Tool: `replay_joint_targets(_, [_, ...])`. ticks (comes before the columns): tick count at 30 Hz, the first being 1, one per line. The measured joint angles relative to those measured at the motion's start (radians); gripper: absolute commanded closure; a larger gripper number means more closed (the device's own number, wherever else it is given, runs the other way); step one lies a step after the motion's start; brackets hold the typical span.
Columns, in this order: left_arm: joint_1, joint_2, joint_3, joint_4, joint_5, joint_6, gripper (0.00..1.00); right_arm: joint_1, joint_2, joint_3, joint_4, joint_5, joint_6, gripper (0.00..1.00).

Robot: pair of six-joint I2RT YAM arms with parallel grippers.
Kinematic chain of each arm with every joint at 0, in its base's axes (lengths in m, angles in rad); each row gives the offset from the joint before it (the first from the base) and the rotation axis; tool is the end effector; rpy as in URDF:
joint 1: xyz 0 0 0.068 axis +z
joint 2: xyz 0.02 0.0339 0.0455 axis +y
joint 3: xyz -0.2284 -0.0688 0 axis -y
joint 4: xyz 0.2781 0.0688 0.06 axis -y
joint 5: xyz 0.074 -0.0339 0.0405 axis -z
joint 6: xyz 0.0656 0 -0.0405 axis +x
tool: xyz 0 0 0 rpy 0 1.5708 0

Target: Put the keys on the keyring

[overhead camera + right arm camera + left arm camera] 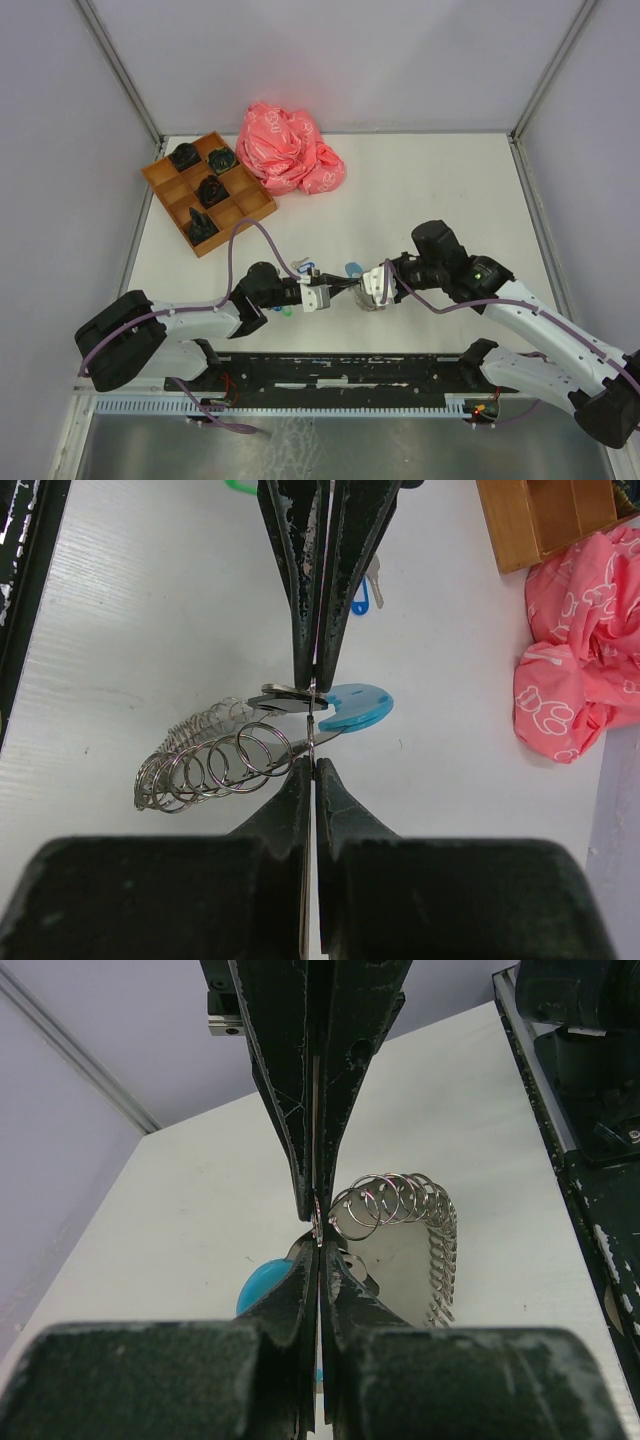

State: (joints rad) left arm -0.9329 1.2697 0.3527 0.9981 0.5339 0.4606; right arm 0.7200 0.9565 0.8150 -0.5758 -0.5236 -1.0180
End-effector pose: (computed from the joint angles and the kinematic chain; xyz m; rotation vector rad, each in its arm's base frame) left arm 0.1513 -0.2601 0.1579 1.2924 0.8573 -0.7726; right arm 0.1819 0.2032 0.2343 -1.8477 1.2120 0.4332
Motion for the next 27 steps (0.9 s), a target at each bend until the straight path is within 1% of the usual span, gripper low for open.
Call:
replay_joint_targets(19, [-0.003, 0.013, 0.015, -0.007, -0.002, -0.003, 0.97, -0.002, 0.000, 0.000, -0.001, 0.005, 0.029, 0.99])
replay_joint_targets(27, [-0.016, 0.034, 0.036, -0.019, -0.010, -0.040, 0.97, -0.002, -0.001, 0.000, 0.000, -0.011, 0.071, 0.99])
